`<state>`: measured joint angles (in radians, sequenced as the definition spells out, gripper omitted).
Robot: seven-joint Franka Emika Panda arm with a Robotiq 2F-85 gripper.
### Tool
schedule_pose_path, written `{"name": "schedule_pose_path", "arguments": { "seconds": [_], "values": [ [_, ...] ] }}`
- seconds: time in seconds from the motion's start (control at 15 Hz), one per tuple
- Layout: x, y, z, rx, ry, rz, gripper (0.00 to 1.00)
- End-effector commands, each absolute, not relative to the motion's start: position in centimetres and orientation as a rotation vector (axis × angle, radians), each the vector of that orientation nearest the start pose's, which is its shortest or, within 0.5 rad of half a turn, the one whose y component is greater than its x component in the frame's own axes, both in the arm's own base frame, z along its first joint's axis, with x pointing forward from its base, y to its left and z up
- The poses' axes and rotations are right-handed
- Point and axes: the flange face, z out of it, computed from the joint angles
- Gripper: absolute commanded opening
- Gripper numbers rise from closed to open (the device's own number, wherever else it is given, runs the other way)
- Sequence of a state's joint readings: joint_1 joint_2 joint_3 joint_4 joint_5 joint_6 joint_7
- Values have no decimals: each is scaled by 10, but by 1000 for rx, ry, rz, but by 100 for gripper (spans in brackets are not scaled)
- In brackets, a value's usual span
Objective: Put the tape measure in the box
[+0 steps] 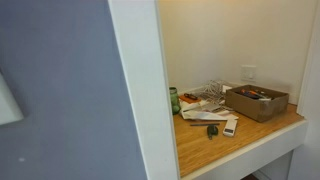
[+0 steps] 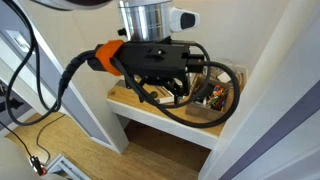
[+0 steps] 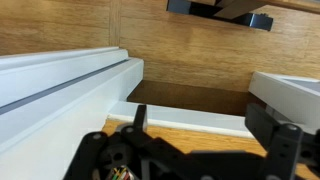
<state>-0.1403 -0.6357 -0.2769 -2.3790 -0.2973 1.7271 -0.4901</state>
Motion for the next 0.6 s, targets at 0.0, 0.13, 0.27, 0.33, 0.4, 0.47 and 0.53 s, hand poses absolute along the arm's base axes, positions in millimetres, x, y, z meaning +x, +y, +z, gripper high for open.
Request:
{"name": "schedule_pose_path", "arguments": {
  "seconds": [0.0,0.13,0.27,0.33,0.4,0.47,0.53],
  "values": [
    [317,-186,534,-3231,-290,132,100],
    [317,-186,534,-3231,-289,132,100],
    [317,-186,534,-3231,-289,132,100],
    [317,-186,534,-3231,-289,132,100],
    [328,-186,536,-3209,-214,142,100],
    [338,-179,536,-3193,-200,138,100],
    [351,-164,537,-3175,-206,137,100]
  ]
}}
